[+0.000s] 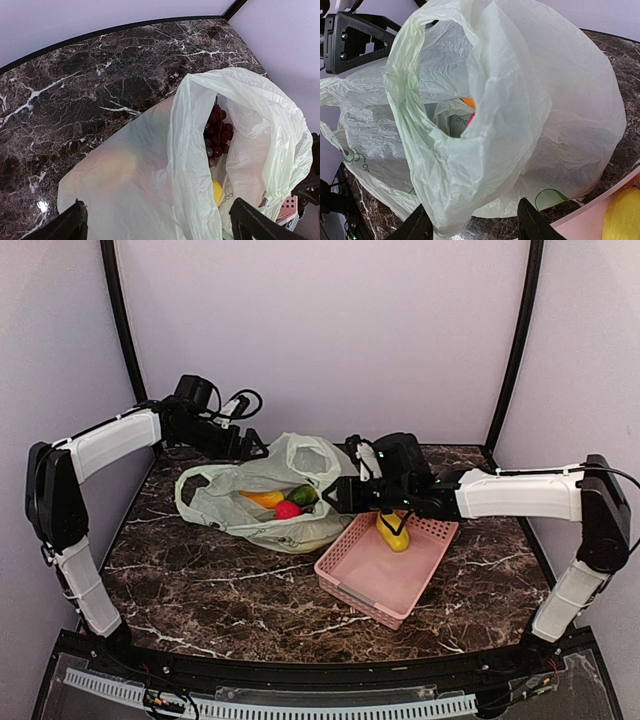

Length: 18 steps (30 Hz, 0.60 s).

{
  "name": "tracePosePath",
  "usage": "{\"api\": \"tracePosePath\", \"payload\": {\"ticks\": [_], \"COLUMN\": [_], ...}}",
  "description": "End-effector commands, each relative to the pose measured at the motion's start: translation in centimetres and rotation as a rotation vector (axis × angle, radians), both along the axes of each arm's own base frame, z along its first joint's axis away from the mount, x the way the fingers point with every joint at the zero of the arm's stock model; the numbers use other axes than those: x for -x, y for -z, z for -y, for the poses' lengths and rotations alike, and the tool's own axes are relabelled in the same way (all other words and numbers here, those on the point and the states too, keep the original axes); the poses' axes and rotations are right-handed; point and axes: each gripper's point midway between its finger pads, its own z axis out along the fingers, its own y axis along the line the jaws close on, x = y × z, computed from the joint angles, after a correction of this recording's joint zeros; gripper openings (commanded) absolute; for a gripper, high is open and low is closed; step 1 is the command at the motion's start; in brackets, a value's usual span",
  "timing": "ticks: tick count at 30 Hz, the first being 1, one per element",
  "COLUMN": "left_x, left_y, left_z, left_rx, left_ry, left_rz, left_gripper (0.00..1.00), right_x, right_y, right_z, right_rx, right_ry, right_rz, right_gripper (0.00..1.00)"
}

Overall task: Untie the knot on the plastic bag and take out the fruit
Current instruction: Adjust the takeout bag at the center of the board.

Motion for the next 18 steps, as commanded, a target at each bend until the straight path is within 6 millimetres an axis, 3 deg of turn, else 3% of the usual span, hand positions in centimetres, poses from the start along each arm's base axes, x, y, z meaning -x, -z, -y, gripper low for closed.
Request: {"api": "tracePosePath", "payload": {"ticks": [1, 5, 7, 8, 9, 10, 12, 14, 18], "left_x": [0.1, -0.1, 0.1, 0.2, 0.2, 0.2, 0.2, 0.2, 0.5], "left_y": [0.1, 1.7, 2.1, 2.0, 1.8, 1.7, 1.2, 0.7, -1.2], "left_z": [1.1, 1.4, 1.7, 1.9, 2.0, 2.0, 1.8, 1.5, 0.4], "left_rx": [0.013, -0.001, 0.005, 0.013, 0.016, 0.017, 0.011, 0.002, -0.015], "left_ry": [0.033, 0.041, 0.054, 0.063, 0.067, 0.068, 0.065, 0.060, 0.016], "left_rz": [-0.031, -0.072, -0.084, -0.085, -0.080, -0.074, -0.052, -0.021, 0.074], "left_gripper": [0.99, 0.94, 0.80, 0.65, 0.58, 0.40, 0.16, 0.03, 0.01], "right_x": [-0.5, -0.9, -0.9, -0.9, -1.0, -1.0, -1.3, -1.9, -3.7], "right_y": [-0.6, -0.4, -0.2, -0.2, -0.2, -0.1, -0.3, -0.6, -2.0], "right_z": [-0.3, 0.0, -0.1, -0.1, -0.1, -0.1, -0.3, -0.6, -1.2], "right_rx": [-0.006, 0.008, 0.009, 0.009, 0.009, 0.012, 0.015, 0.023, 0.036], "right_ry": [0.008, 0.033, 0.032, 0.034, 0.035, 0.035, 0.035, 0.033, 0.028], "right_rz": [0.020, 0.028, 0.025, 0.024, 0.025, 0.026, 0.038, 0.059, 0.105], "right_gripper": [0.53, 0.47, 0.43, 0.40, 0.37, 0.35, 0.29, 0.20, 0.02]}}
